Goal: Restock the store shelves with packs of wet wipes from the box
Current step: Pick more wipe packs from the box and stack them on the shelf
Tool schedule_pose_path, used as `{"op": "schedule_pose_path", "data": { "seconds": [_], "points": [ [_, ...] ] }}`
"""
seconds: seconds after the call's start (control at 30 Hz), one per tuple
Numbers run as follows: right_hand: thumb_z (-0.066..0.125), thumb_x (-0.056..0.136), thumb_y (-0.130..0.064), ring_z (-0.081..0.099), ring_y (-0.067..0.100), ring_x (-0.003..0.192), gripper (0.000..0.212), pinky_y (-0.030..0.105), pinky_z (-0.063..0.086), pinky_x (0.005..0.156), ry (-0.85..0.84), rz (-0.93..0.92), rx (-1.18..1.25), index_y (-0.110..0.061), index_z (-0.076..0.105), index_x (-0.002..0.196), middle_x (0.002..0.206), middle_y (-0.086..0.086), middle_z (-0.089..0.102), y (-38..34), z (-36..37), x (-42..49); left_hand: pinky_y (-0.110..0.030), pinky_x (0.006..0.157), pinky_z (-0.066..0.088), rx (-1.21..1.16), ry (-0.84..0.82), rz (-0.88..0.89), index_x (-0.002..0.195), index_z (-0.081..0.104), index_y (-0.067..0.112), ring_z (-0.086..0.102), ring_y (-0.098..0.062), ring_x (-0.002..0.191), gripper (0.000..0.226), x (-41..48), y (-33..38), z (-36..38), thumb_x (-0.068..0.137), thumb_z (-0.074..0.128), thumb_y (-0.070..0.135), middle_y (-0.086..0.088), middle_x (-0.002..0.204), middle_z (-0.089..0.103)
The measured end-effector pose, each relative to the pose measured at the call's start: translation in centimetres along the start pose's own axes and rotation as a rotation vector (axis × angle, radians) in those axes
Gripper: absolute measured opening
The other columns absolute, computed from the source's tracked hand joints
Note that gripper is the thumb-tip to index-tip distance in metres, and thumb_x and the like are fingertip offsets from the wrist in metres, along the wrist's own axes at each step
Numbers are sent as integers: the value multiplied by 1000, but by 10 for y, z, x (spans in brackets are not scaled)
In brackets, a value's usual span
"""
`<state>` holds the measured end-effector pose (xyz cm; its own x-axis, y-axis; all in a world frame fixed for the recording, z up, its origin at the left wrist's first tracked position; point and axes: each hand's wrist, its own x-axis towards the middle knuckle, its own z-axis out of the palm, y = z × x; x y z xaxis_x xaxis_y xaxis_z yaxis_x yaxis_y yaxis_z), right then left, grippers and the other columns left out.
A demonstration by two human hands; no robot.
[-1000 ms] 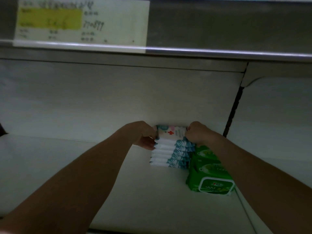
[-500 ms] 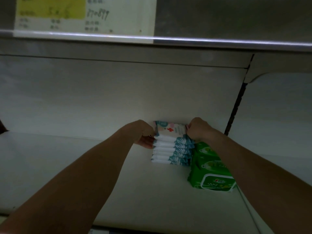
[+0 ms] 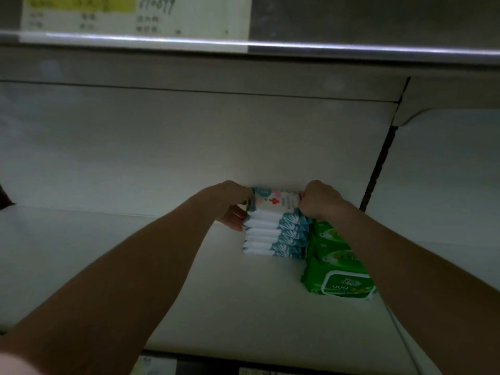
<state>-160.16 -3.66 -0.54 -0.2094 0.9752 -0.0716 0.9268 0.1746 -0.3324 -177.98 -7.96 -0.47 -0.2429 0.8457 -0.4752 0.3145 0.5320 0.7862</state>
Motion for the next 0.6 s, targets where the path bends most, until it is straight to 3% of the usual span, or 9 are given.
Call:
{"op": "schedule_pose_path", "data": {
  "seconds": [0.13, 0.23, 0.4, 0.5, 0.6],
  "points": [
    [55, 88, 0, 38, 12, 51, 37, 21, 28, 41, 7, -16, -8, -14, 38, 59, 61, 3, 40, -4, 2, -2, -41, 67, 55, 10, -20, 28, 99, 56, -1, 62, -30, 70, 36, -4, 1, 2, 92, 63, 34, -17, 87, 59],
    [55, 88, 1, 38, 12, 52, 37, 21, 28, 42, 19, -23, -13, -15, 39, 59, 62, 3, 40, -5, 4, 1, -43, 76, 54, 2, -22, 27, 112, 52, -3, 61, -29, 71, 37, -5, 1, 5, 92, 65, 25, -16, 89, 56],
    [53, 88, -3, 39, 13, 55, 32, 23, 28, 44, 17, -54, -37, -14, 40, 60, 66, 3, 41, 0, 4, 4, -42, 80, 52, 45, -19, 1, 93, 50, -1, 58, -28, 68, 22, -11, 6, 9, 97, 57, 20, -15, 82, 53],
    [56, 89, -20, 55, 21, 83, 11, 25, 41, 63, 9, -149, -30, -9, 56, 88, 95, 7, 52, -4, 3, 3, -41, 78, 51, 83, -5, -12, 105, 50, -1, 61, -30, 78, 24, -12, 8, 10, 99, 54, 22, -15, 82, 52],
    [62, 86, -38, 52, 24, 111, 46, 29, 46, 87, -106, -189, -18, -9, 54, 121, 128, 11, 46, -11, -1, -4, -39, 74, 51, 80, 4, -13, 95, 53, -2, 58, -27, 67, 26, -12, 9, 12, 99, 54, 25, -15, 81, 54]
  ]
}}
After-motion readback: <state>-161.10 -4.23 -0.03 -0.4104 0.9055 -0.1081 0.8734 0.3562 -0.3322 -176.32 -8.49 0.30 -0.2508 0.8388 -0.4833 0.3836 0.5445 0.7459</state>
